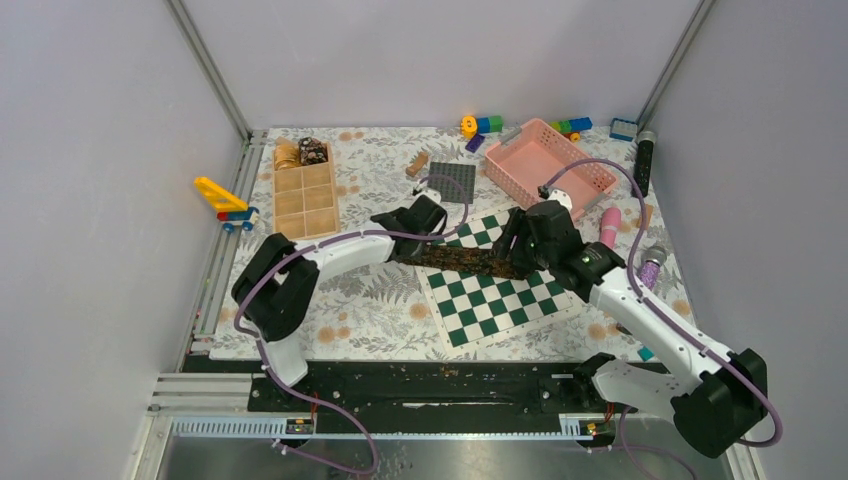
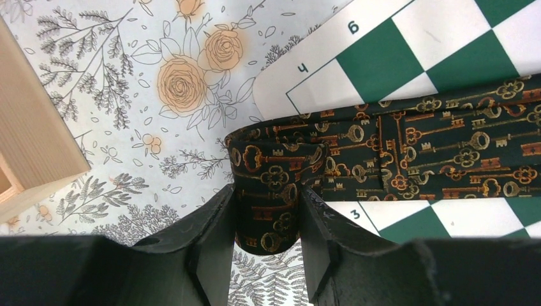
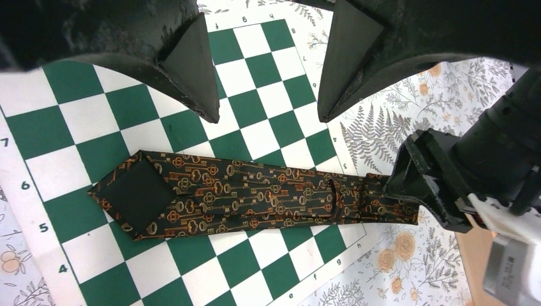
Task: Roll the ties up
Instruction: Roll the tie at the center of the board.
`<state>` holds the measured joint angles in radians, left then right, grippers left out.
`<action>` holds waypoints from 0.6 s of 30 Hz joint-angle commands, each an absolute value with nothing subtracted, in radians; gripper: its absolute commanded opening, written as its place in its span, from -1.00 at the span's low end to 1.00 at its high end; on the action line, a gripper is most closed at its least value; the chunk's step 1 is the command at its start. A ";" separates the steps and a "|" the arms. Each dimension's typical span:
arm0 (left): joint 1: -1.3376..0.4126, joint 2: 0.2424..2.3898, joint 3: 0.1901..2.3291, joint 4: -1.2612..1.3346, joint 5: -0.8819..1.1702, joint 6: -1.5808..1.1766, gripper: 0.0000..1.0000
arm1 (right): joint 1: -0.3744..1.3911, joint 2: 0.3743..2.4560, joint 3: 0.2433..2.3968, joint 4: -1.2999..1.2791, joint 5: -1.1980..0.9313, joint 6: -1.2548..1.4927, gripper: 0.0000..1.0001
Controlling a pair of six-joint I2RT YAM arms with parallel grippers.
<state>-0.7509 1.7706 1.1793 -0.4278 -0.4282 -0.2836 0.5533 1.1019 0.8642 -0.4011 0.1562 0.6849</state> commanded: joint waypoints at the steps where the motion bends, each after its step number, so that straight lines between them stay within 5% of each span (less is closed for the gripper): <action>1: -0.771 1.800 1.262 -0.480 -0.544 -0.259 -0.24 | 0.545 1.047 0.878 -0.434 0.201 0.665 0.30; 18: -0.868 1.937 1.403 -0.613 -0.708 -0.257 -0.28 | 0.545 0.942 0.891 -0.489 0.245 0.650 0.31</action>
<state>-0.8494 1.9072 1.3342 -0.5671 -0.6312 -0.2607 0.5514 0.9745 0.8642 -0.4702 0.2001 0.6655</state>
